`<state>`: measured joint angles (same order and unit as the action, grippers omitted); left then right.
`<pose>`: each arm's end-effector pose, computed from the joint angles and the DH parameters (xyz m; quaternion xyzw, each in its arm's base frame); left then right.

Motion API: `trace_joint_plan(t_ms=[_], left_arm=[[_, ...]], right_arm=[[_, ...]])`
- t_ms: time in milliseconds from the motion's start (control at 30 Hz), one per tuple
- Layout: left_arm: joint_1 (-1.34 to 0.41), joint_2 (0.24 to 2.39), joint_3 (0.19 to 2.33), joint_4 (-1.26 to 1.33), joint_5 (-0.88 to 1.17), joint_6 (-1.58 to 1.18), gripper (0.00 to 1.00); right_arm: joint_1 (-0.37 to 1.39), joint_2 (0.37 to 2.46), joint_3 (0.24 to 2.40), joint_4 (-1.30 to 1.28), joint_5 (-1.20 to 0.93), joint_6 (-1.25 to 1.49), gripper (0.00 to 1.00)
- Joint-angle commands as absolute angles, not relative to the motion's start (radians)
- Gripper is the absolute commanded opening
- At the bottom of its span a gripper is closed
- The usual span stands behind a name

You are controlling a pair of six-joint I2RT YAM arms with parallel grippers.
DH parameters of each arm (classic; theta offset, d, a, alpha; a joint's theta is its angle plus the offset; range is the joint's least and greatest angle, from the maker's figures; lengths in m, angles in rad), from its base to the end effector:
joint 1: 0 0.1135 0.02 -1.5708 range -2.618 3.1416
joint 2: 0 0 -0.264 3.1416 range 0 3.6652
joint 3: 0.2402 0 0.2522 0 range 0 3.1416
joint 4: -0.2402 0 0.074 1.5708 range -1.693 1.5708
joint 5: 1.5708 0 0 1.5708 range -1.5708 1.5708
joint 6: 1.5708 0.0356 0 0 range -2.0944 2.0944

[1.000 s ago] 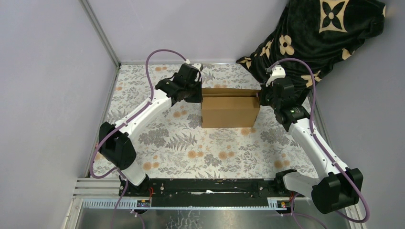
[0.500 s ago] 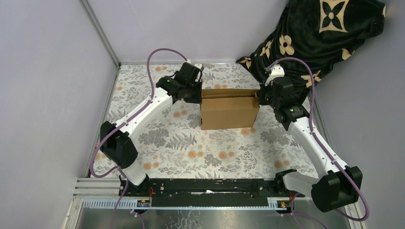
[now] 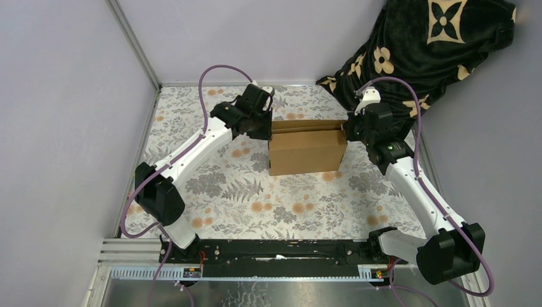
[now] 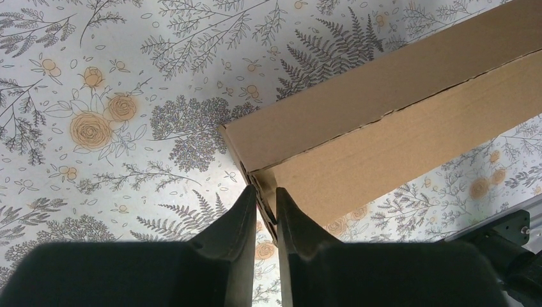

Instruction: Fold the paper box

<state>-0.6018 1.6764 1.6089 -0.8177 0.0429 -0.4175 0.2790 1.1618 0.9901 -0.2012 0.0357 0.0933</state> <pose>0.3005 -0.2083 0.3346 0.0938 0.9369 -0.1816 0.2835 0.2586 0.0728 0.3331 -0.0665 0.8232 0.0898 0.5567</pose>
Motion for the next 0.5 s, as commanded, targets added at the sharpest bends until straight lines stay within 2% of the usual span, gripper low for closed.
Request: trace_joint_plan(t_ms=[0,167,467], left_arm=[[-0.632,1.671,1.655,-0.755,0.081,-0.427,0.21],[-0.633,1.670,1.669,-0.755,0.086,-0.434,0.14],[-0.642,1.692,1.707,-0.755,0.104,-0.453,0.12]], right_arm=[[0.314,1.185,0.981,-0.287,-0.079,0.129,0.00],[0.314,1.187,0.980,-0.285,-0.084,0.132,0.00],[0.314,1.189,0.976,-0.279,-0.087,0.136,0.00]])
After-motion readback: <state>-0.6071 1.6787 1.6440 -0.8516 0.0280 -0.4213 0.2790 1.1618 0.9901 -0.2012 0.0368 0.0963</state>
